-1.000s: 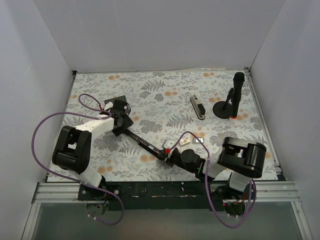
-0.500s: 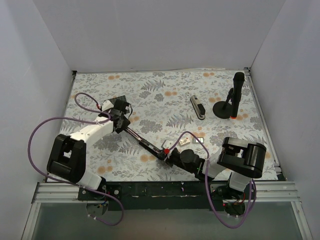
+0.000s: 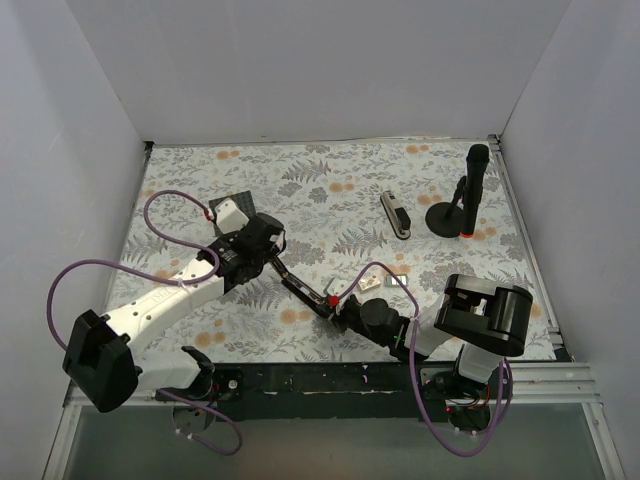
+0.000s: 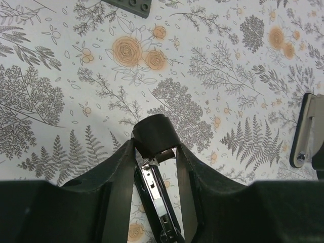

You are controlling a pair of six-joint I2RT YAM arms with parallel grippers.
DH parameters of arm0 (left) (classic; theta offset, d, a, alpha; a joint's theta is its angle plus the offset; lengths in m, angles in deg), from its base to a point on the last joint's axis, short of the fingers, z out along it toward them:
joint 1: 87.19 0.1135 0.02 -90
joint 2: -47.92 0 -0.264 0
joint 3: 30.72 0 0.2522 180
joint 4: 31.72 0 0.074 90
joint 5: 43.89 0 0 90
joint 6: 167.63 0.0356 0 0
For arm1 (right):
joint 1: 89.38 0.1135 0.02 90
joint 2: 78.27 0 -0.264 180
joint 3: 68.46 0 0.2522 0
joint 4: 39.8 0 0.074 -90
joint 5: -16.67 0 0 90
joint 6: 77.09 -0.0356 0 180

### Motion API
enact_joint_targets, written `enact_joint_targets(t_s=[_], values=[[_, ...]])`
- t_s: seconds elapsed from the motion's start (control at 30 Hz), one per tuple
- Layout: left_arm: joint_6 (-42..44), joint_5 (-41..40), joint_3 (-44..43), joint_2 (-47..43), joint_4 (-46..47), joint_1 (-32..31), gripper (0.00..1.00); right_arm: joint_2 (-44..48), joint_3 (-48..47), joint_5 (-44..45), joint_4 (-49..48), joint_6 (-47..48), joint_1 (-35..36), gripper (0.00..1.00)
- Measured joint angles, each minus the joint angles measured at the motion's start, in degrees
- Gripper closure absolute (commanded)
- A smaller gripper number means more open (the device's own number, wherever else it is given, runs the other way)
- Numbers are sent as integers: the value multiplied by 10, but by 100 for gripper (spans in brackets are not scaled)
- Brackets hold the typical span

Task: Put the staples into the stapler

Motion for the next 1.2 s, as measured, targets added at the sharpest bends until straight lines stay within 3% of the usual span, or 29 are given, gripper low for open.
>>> enact_joint_targets(t_s=[0.13,0.4,0.77,0.93,1.07,1.2], values=[[-17,-15,0,-7,-2,-38,71,0,0,2,2,-1,0,99],[-45,-40,-4,-8,-17,-121,66,1,0,2,3,-7,-1,99],[-92,16,-4,14,-33,-214,63,7,0,-3,2,-7,-1,99],[-106,34,-3,16,-37,-220,52,11,0,-12,3,-8,-1,99],[-99,40,-3,7,-34,-221,38,11,0,-14,2,-9,0,99],[-89,36,-7,-21,-28,-220,34,12,1,-22,7,-11,2,99]])
